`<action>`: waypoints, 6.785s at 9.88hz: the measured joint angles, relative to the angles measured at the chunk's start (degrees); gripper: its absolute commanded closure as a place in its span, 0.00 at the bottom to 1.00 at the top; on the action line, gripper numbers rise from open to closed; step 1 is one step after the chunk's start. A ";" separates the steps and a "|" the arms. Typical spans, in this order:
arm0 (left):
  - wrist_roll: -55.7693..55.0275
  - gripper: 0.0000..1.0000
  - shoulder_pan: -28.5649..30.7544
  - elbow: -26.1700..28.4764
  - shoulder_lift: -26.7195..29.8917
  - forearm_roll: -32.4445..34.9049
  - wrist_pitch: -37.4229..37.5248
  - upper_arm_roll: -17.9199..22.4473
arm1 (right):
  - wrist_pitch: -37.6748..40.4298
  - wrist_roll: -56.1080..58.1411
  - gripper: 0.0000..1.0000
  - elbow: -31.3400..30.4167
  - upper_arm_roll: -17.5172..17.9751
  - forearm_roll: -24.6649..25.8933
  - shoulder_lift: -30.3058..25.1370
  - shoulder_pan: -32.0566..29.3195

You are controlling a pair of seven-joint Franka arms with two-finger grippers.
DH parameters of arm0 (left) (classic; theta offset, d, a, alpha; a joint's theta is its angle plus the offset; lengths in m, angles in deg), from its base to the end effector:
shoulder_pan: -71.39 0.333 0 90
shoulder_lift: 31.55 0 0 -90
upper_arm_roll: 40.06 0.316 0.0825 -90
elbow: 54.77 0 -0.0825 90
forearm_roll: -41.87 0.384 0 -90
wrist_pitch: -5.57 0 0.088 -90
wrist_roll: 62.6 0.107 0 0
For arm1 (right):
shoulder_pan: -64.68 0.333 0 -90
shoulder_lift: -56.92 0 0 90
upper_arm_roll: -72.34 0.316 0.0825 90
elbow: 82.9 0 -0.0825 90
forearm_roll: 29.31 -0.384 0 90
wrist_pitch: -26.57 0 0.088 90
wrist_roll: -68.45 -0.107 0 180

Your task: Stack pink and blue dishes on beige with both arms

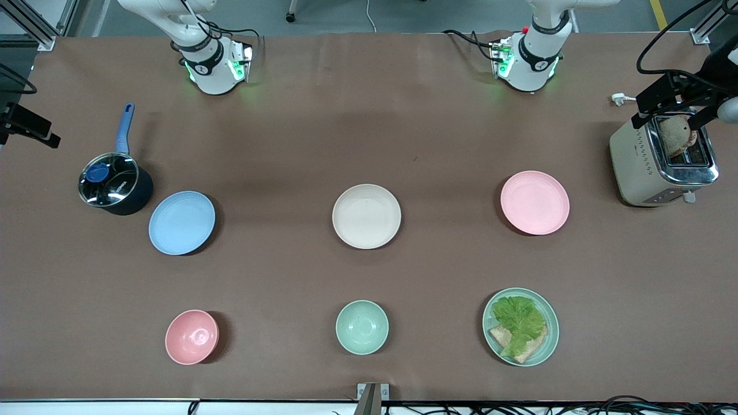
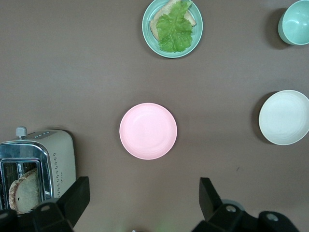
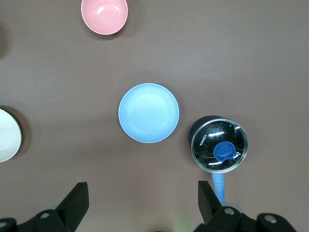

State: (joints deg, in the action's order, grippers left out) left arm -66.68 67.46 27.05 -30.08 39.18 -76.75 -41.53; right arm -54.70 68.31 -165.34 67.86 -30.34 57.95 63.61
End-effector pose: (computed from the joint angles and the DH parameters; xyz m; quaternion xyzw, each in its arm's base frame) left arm 0.5278 -0.0557 0.6929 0.9995 -0.0151 0.0152 0.0242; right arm 0.5418 -0.0500 0.6628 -0.9986 0.0484 0.0188 0.0091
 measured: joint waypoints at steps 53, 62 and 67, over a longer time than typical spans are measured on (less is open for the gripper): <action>-42.08 0.00 -4.75 24.12 -38.67 10.43 -64.34 -30.50 | -18.33 -15.65 1.00 -2.85 10.87 -15.74 26.38 4.15; -15.25 0.00 -2.15 26.33 -5.09 8.71 -37.96 -10.29 | -53.35 -31.26 0.98 -24.39 31.46 -15.41 26.66 7.69; 1.11 0.00 -0.01 23.71 10.62 5.60 -20.50 -0.16 | -64.28 -31.58 0.95 -30.95 31.76 -15.38 28.10 9.87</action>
State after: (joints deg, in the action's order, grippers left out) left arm -65.56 67.44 50.76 -19.45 44.79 -97.24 -41.69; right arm -118.98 36.72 -196.29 99.62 -45.71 86.05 73.49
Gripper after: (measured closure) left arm 0.000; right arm 0.952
